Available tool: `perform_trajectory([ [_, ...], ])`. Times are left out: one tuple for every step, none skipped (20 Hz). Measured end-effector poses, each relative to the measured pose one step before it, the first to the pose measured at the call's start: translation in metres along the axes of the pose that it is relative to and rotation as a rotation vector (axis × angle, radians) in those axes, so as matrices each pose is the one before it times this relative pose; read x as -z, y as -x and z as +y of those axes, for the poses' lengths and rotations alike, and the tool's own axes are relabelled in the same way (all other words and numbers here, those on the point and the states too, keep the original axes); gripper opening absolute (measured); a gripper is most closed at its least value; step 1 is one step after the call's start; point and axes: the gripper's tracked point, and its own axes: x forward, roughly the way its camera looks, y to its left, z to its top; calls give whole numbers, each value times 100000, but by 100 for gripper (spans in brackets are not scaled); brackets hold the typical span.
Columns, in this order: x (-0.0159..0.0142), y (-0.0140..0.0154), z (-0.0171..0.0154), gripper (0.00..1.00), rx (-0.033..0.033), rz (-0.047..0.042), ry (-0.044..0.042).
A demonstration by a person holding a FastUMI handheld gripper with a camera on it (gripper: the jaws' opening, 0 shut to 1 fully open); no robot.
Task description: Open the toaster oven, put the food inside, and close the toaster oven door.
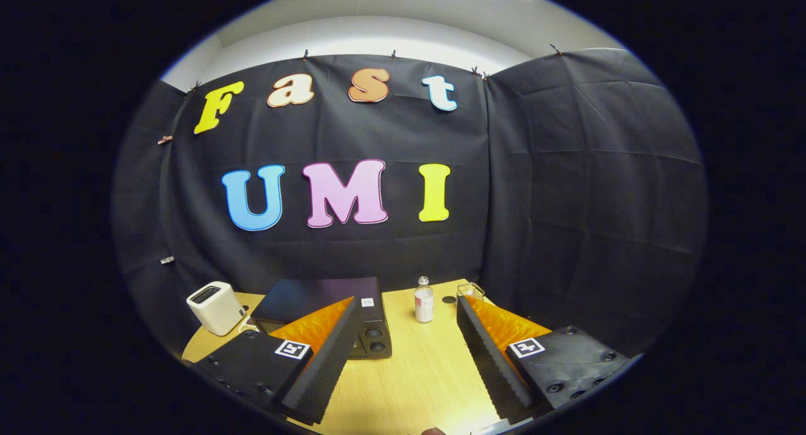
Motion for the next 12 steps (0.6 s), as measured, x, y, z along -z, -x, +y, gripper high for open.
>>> perform_trajectory([
  [54,-379,312,98,-682,350,-451],
  [119,-353,205,99,-563,150,-403],
  [74,-358,239,99,-421,365,-515],
  [86,-436,398,99,-872,295,-715],
  [23,-286,476,99,-929,-17,-634],
  [-96,-221,472,99,-907,-78,-293],
  [-30,-397,488,99,-999,-241,275],
  [93,-310,513,99,-1253,214,716],
  [32,-333,573,100,-1417,275,697],
  [-120,-279,613,100,-1409,122,683],
  [-188,-257,600,99,-1360,-153,591],
  [-164,-400,612,99,-1324,-82,529],
])
